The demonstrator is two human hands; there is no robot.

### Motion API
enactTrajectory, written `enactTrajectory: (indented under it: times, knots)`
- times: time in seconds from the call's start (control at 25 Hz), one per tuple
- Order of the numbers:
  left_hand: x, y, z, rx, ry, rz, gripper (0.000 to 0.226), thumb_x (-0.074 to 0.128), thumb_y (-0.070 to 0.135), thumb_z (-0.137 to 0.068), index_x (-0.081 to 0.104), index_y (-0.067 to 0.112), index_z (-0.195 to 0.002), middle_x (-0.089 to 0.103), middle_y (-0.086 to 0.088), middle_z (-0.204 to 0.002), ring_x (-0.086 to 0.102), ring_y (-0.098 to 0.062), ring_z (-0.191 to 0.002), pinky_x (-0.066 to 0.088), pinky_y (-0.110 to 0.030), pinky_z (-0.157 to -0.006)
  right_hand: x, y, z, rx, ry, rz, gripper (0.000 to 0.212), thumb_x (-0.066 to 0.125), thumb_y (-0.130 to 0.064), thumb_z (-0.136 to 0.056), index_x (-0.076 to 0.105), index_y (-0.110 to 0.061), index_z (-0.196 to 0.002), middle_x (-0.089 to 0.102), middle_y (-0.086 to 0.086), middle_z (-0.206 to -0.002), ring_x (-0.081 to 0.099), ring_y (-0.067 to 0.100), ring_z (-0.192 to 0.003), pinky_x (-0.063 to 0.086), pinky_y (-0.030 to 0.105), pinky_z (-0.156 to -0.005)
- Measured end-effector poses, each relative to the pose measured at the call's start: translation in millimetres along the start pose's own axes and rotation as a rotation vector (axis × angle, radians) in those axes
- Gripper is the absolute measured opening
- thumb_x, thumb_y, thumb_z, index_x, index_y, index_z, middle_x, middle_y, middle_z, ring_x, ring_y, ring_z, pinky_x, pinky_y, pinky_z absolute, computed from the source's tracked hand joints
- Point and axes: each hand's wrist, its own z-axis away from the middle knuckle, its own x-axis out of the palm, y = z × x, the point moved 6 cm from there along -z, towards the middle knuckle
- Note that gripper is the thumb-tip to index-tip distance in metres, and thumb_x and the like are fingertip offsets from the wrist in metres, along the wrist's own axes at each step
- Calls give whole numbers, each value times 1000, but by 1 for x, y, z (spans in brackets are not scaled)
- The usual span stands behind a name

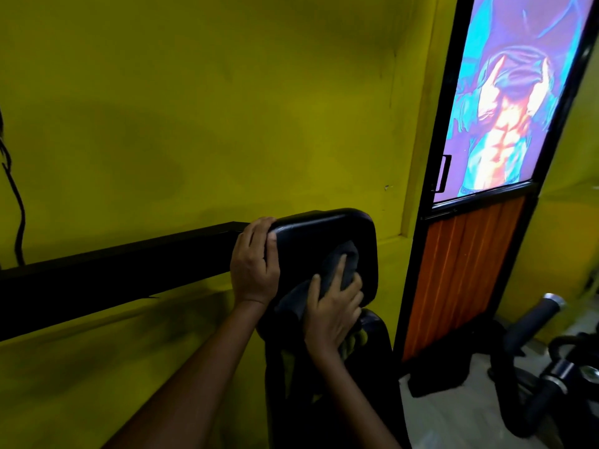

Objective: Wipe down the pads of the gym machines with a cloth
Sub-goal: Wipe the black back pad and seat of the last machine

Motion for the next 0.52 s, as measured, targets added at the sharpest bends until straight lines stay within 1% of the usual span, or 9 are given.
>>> enactTrajectory:
  times: [0.08, 0.2, 0.32, 0.4, 0.48, 0.52]
  knots:
    - [0, 0, 0, -6, -1, -1, 51, 26, 36, -102, 63, 2, -113, 64, -13, -112, 54, -20, -104, 40, -25, -89, 0, 4, 0, -86, -43, 6, 60, 32, -45, -92, 43, -12, -141, 51, 25, -124, 56, 42, -96, 49, 45, -70]
    - [0, -1, 1, -24, -3, 12, 41, 33, 27, -99, 63, 2, -112, 63, -13, -112, 55, -21, -104, 40, -26, -90, -7, 15, -54, -99, 36, 10, 61, 30, -46, -91, 42, -14, -142, 51, 24, -126, 55, 43, -97, 48, 46, -72]
    - [1, -1, 0, -29, -9, 17, 40, 34, 24, -98, 62, 2, -113, 63, -13, -112, 56, -24, -104, 42, -28, -90, -8, 20, -84, -89, 77, 47, 62, 27, -47, -91, 39, -16, -144, 50, 23, -128, 54, 41, -97, 46, 45, -72]
    - [1, -1, 0, -37, -19, 15, 40, 33, 25, -98, 62, 2, -113, 63, -13, -113, 57, -24, -104, 41, -28, -90, -4, 30, -79, 17, 33, 25, 60, 28, -48, -95, 29, -19, -148, 42, 21, -137, 47, 40, -109, 41, 47, -83]
    - [0, 0, 0, -46, -18, 17, 40, 33, 25, -98, 62, 2, -113, 63, -13, -113, 56, -24, -105, 40, -27, -90, 2, 49, -59, 212, -47, -10, 58, 33, -44, -99, 19, -23, -151, 32, 17, -146, 37, 38, -122, 34, 47, -94]
    - [0, 1, 0, -47, -15, 16, 40, 33, 25, -98, 62, 2, -113, 63, -13, -113, 56, -23, -105, 40, -27, -90, 4, 55, -44, 282, -70, -15, 58, 34, -42, -99, 17, -23, -151, 30, 16, -147, 35, 37, -124, 32, 46, -96]
